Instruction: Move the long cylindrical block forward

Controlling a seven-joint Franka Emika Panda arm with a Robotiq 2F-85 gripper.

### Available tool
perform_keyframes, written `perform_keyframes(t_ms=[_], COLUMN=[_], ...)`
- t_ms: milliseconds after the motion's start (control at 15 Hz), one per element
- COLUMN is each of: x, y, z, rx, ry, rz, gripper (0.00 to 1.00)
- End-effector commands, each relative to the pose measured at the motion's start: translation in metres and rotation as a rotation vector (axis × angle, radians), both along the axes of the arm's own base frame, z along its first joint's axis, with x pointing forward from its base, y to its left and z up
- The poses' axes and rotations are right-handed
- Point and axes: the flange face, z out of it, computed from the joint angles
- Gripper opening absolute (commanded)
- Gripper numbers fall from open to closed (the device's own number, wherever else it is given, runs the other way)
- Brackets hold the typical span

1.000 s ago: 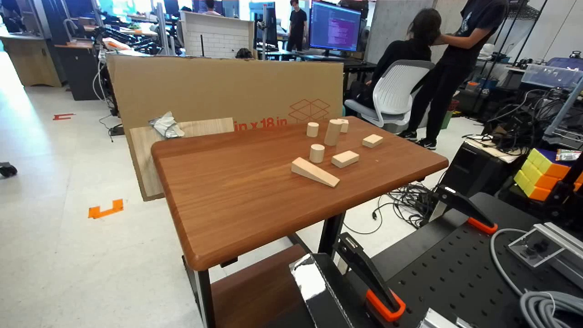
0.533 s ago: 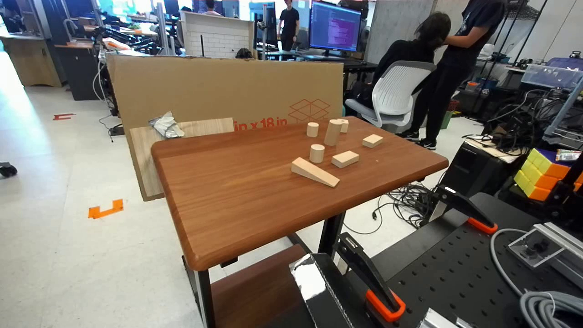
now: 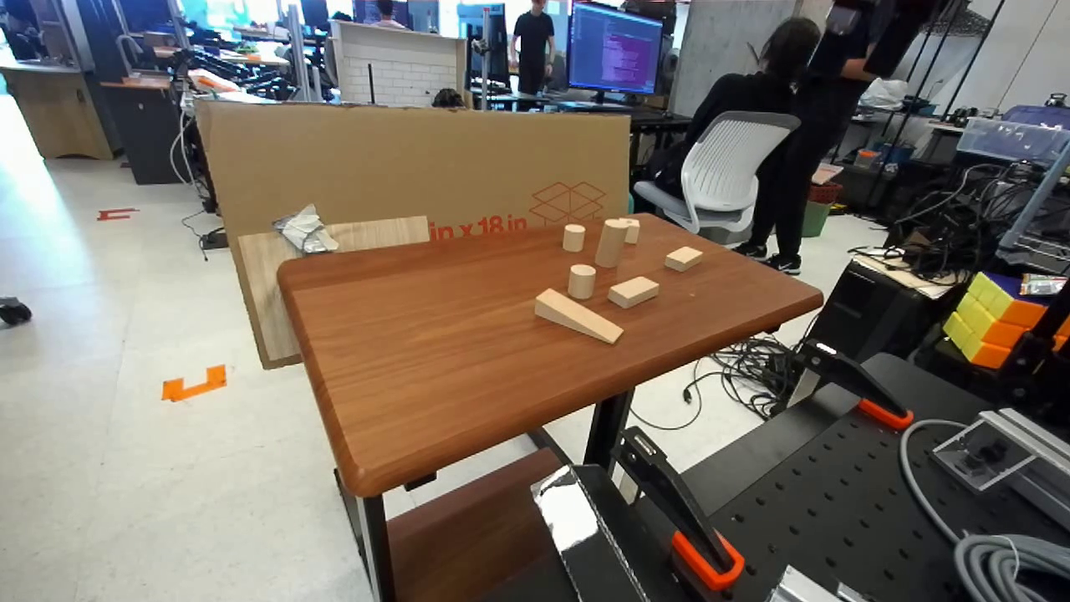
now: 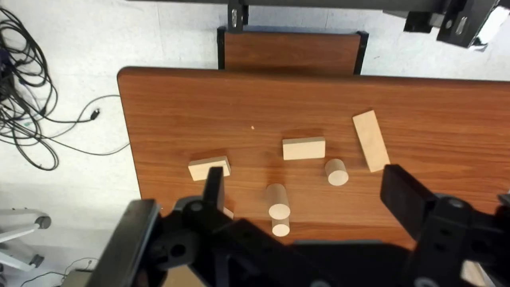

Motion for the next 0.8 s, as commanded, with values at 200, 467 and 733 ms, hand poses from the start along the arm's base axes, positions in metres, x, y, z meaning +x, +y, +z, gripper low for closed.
perform_keyframes(t_ms=[200, 467, 733], x=[0.060, 0.094, 0.131], y=[-0.031, -0.040, -0.040], z=[-0.068, -0.100, -0.118], rx=[0.037, 0.084, 0.095], ry=[-0.015, 0.029, 0.091], rz=[0.000, -0.043, -0.087], gripper=[1.00, 1.00, 1.00])
